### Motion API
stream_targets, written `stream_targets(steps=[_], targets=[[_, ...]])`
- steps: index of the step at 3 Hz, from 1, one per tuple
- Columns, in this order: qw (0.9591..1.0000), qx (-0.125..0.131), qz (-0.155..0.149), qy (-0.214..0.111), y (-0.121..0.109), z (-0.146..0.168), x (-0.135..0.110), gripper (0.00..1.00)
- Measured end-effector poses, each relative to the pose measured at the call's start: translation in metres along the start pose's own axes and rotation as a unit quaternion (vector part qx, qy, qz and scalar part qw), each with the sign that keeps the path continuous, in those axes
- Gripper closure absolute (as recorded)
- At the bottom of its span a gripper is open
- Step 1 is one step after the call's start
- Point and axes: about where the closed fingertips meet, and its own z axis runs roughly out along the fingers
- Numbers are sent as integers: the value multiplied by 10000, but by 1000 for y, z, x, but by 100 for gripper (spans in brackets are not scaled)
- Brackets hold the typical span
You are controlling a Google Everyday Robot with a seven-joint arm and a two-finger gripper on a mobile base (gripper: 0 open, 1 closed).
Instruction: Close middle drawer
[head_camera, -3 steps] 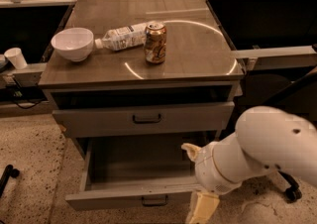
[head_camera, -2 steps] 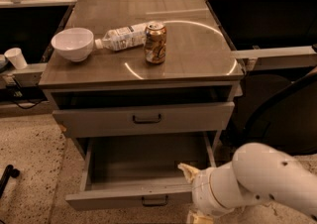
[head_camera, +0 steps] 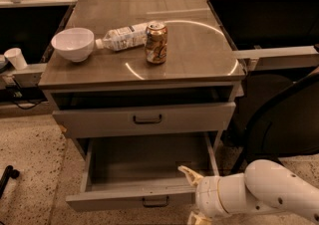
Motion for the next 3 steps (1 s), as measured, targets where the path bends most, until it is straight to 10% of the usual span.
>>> stream_targets(steps=[1,3], targets=[[10000,4,-31,-3,-1,3,3,3],[9972,-16,-731,142,-21,43,54,57]])
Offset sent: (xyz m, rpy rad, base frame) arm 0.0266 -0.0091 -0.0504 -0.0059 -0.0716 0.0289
